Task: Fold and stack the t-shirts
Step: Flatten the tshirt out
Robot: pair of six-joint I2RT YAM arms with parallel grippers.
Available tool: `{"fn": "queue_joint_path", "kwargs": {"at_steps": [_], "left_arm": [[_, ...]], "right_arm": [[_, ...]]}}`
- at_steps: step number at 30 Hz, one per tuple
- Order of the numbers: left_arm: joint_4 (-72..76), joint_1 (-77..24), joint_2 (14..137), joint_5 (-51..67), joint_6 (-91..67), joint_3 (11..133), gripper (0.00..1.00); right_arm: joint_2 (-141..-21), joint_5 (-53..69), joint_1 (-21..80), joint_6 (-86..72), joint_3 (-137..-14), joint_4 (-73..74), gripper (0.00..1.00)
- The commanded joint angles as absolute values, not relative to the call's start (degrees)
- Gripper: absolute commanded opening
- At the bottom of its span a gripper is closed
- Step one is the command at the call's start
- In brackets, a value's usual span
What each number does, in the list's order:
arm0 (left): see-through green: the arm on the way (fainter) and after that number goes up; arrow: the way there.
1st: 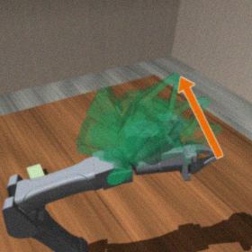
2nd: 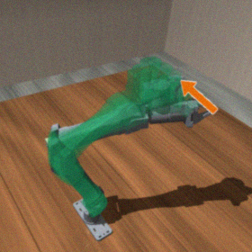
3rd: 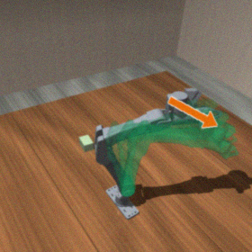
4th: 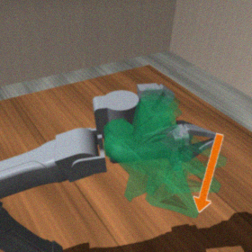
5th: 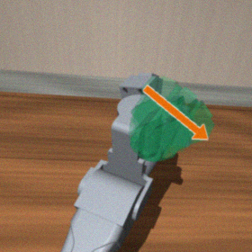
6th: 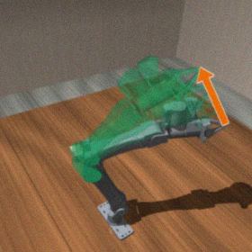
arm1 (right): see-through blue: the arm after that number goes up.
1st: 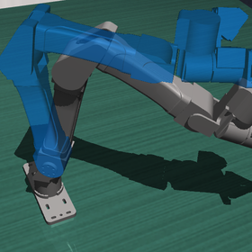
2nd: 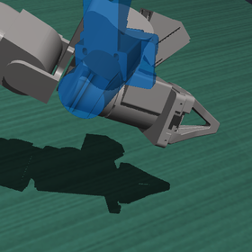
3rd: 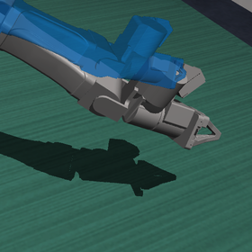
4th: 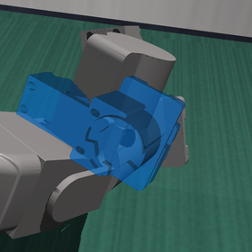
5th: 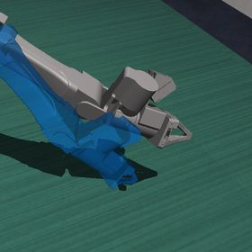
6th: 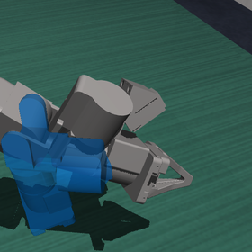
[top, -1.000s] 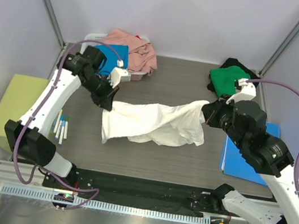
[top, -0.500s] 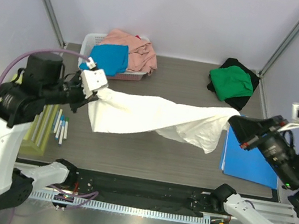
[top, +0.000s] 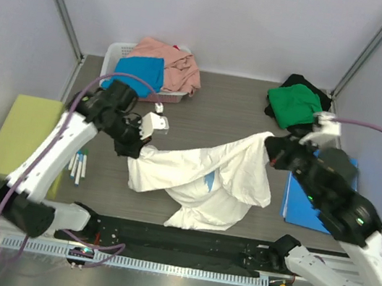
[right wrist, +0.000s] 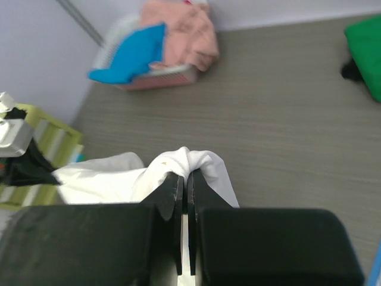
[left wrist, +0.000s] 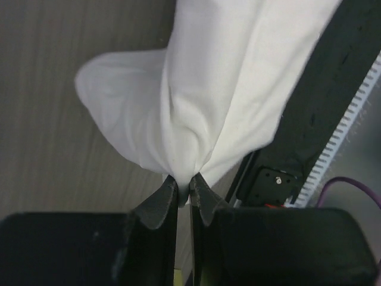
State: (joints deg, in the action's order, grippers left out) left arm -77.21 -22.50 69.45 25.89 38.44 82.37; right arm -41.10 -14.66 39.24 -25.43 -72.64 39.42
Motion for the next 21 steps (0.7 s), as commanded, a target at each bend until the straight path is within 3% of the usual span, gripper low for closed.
{"fn": "queue_joint_path", "kwargs": {"at_steps": [1, 6, 7, 9, 10, 12, 13, 21], "left_arm": [[-83.59, -22.41, 84.77, 28.04, 42.97, 78.31, 0.13], [-81.22, -18.91, 111.11, 22.69, 42.46, 87.06, 0.25], [-80.86, -17.94, 113.53, 22.50, 41.49, 89.10, 0.37], [-77.28, -14.70, 117.84, 21.11, 38.77, 94.45, 0.51], [-76.04, -13.89, 118.30, 20.40, 35.98, 95.87, 0.67], [-73.23, -11.97, 117.60, 20.21, 34.37, 98.60, 0.84], [-72.52, -11.52, 114.81, 20.48, 33.50, 98.79, 0.97], [-73.91, -13.53, 93.89, 24.96, 35.50, 87.11, 1.00]], "right_arm": [[-53.58, -27.76, 38.67, -25.23, -63.82, 29.72, 0.01], [-69.30, -24.63, 34.81, -25.05, -62.40, 20.23, 0.01], [-70.56, -23.74, 32.46, -25.66, -62.66, 19.17, 0.01], [-74.16, -20.15, 29.63, -26.10, -63.19, 16.37, 0.01], [-75.05, -19.43, 28.58, -25.93, -63.19, 15.39, 0.01], [-76.11, -19.33, 26.72, -25.23, -63.63, 13.81, 0.01], [-77.07, -20.12, 26.63, -24.88, -63.89, 13.80, 0.01], [-80.85, -21.10, 24.79, -23.99, -64.60, 12.13, 0.01]]}}
